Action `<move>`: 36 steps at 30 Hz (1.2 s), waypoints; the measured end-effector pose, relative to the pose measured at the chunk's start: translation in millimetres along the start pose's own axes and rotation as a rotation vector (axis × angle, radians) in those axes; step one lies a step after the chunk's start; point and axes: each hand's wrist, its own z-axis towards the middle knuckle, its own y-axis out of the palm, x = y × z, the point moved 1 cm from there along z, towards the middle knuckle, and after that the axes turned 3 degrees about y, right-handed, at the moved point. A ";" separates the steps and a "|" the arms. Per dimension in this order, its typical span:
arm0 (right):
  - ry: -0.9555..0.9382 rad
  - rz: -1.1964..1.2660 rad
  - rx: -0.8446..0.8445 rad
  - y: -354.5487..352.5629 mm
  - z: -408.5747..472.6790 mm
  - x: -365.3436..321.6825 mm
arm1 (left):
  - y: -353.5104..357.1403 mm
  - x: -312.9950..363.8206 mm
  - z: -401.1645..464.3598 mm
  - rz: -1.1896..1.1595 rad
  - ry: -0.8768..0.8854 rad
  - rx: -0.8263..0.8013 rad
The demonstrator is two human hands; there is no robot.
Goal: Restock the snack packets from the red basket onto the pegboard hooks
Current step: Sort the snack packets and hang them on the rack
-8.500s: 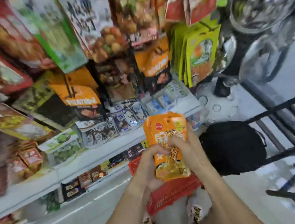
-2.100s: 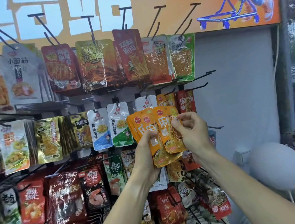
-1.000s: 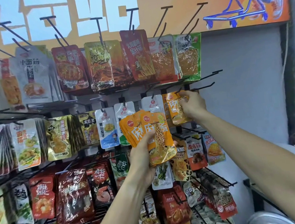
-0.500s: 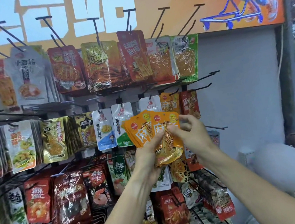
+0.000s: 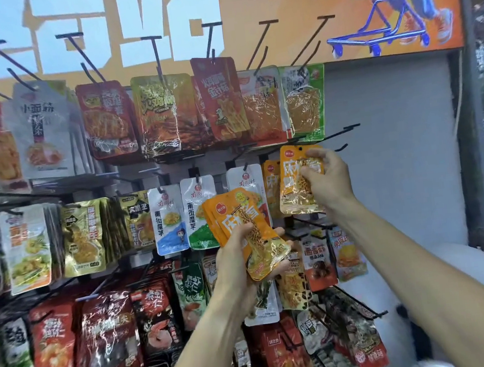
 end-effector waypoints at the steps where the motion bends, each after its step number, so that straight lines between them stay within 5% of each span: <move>1: 0.007 -0.024 -0.018 3.0 6.3 -0.1 | 0.2 1.5 -1.0 -0.006 0.002 -0.006; 20: -0.062 -0.425 0.000 7.9 14.9 -8.6 | -9.1 3.2 3.5 -0.005 0.007 -0.061; 31: 0.174 -0.471 -0.035 36.2 46.7 29.9 | -5.8 1.4 -0.2 0.023 0.009 0.020; 34: 0.092 -0.493 0.019 23.9 25.9 28.8 | -6.6 1.7 -0.5 0.067 0.027 0.023; 36: 0.058 -0.287 -0.035 12.8 -3.4 23.0 | -7.1 0.3 1.3 0.099 0.034 0.045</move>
